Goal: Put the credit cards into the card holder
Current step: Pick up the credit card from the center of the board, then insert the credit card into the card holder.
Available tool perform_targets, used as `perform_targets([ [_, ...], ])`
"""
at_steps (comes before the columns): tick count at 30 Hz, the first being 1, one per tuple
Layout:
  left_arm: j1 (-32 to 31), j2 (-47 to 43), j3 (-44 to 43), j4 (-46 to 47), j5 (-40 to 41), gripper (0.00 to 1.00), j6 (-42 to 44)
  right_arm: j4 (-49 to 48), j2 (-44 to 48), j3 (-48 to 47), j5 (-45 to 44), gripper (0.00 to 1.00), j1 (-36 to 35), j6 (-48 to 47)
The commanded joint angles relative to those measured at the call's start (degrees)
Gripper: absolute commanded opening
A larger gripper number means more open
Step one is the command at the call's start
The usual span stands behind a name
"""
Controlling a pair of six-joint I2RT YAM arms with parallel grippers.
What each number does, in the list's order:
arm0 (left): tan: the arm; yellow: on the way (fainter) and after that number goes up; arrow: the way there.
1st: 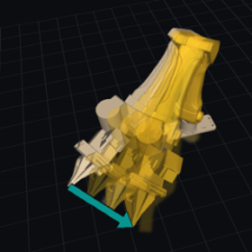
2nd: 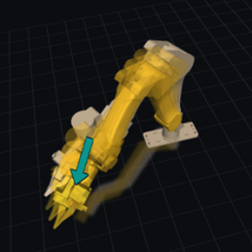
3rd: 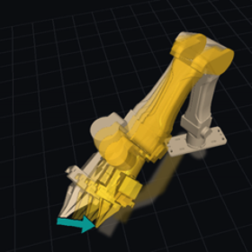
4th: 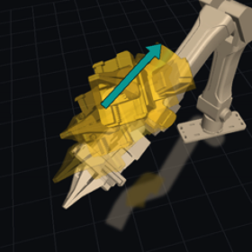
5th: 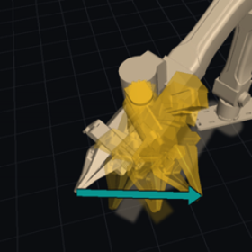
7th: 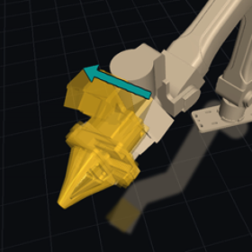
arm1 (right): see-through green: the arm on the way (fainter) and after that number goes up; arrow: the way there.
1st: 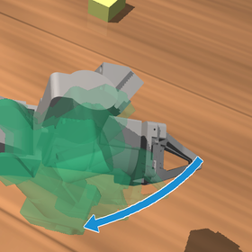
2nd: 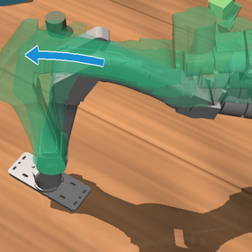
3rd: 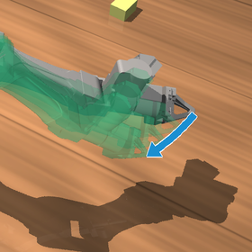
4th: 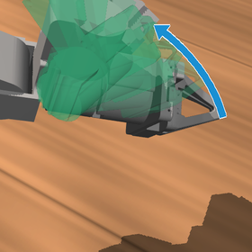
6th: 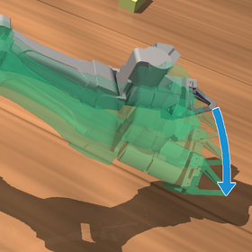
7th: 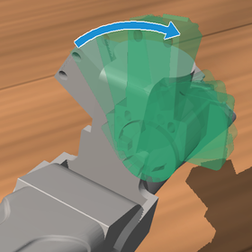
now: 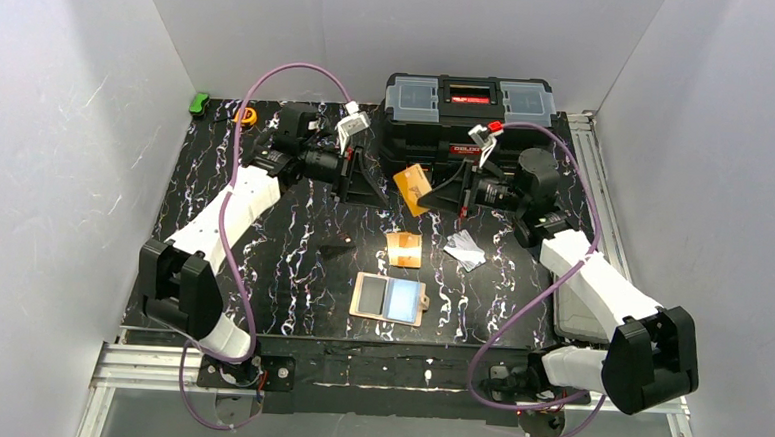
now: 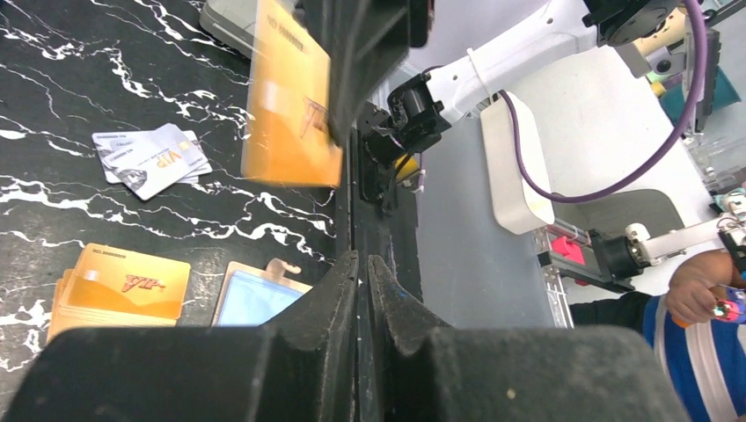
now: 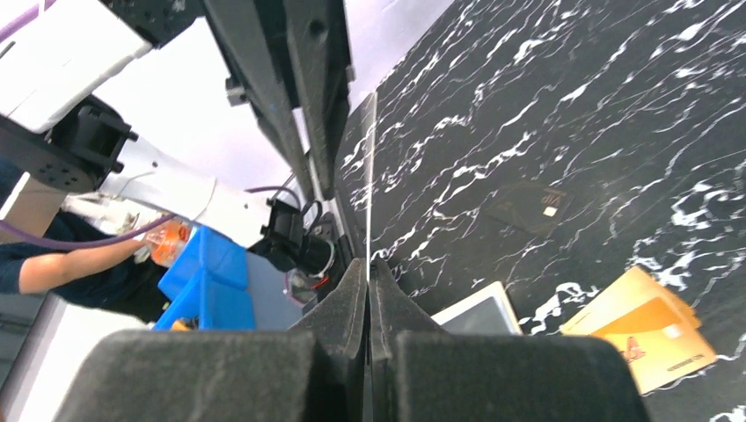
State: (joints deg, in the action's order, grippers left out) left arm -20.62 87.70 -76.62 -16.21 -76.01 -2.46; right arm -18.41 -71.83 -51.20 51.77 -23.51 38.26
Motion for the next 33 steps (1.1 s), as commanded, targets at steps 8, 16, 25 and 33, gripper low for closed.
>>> perform_targets([
  [8,-0.47,-3.23,-0.43,-3.65,-1.69,0.24,1.54,-8.2,0.7,0.53,-0.22,0.01,1.19,3.7],
  [16,-0.42,-3.54,-0.37,-5.0,1.42,0.43,4.36,-5.14,-0.51,1.48,4.75,0.01,1.12,2.9],
  [25,-0.12,-2.25,1.32,8.29,1.33,0.58,-8.42,2.24,-3.84,-0.72,6.89,0.01,-1.79,-1.48],
  [33,-0.58,-1.48,1.0,-23.15,8.49,0.61,30.67,27.84,-5.91,-2.01,1.18,0.01,-2.07,-13.37],
])
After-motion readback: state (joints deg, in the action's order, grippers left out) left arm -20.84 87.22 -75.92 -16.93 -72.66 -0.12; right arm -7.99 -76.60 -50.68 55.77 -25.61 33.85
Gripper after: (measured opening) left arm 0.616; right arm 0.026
